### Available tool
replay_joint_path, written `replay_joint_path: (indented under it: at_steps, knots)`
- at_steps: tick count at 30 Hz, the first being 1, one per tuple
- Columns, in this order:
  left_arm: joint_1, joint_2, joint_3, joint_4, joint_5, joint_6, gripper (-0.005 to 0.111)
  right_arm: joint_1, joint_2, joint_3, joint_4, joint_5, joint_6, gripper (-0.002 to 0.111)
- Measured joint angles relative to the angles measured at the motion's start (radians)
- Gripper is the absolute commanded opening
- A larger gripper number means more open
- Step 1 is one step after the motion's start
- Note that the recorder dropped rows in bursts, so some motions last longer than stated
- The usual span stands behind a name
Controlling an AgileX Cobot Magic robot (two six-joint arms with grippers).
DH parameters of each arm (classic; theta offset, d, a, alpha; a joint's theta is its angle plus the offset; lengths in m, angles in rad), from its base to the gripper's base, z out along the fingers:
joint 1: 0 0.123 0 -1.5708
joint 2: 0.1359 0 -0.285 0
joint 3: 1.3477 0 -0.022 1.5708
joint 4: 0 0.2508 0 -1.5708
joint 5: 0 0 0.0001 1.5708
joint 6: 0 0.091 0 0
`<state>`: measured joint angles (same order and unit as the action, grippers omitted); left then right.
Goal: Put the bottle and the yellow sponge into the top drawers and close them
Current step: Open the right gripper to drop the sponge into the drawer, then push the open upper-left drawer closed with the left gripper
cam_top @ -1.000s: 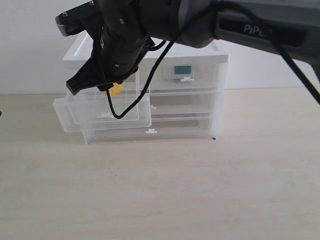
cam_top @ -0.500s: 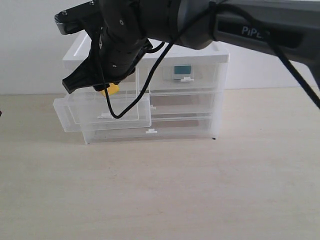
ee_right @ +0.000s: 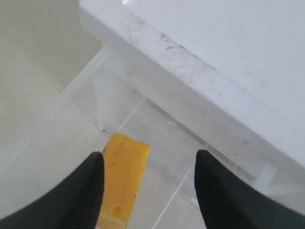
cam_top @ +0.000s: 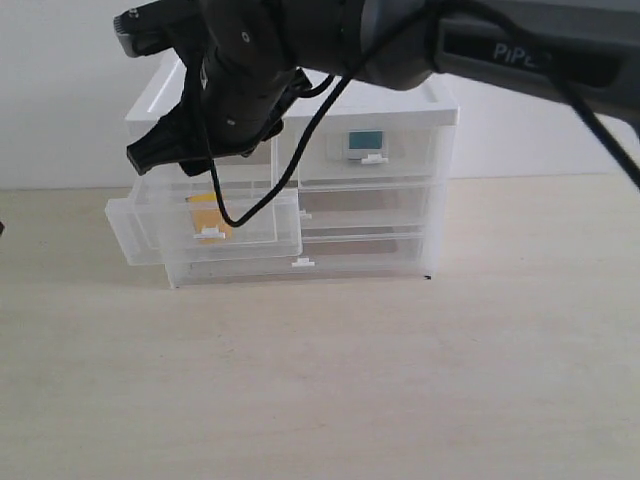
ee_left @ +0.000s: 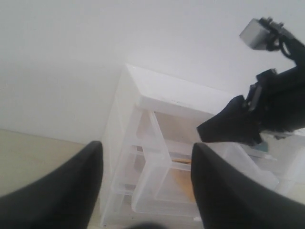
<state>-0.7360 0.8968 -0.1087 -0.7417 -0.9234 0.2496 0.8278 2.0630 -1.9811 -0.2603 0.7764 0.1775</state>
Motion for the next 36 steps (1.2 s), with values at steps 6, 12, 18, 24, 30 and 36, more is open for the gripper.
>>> replay_joint_path:
  at_steps: [6,12,18,24,30,36]
  knots:
    - [0.000,0.000,0.000,0.018,0.027,0.007,0.052,0.000,-0.124,-0.002,-0.073,0.089,0.034,0.050]
    - [0.000,0.015,-0.013,0.097,0.125,-0.020,0.036,-0.028,-0.210,-0.004,-0.151,0.228,0.096,0.050]
    - [0.000,0.185,-0.104,0.176,0.268,-0.020,0.057,-0.091,-0.274,-0.004,-0.171,0.378,0.094,0.050]
    - [0.000,0.460,-0.265,0.125,0.343,-0.027,0.057,-0.096,-0.274,-0.004,-0.223,0.442,0.090,0.050]
    - [0.010,0.631,-0.398,0.089,0.330,-0.026,0.057,-0.098,-0.279,0.051,-0.221,0.442,0.086,0.050]
    - [0.071,0.717,-0.473,0.085,0.329,-0.022,0.057,-0.125,-0.279,0.189,-0.217,0.419,0.098,0.050]
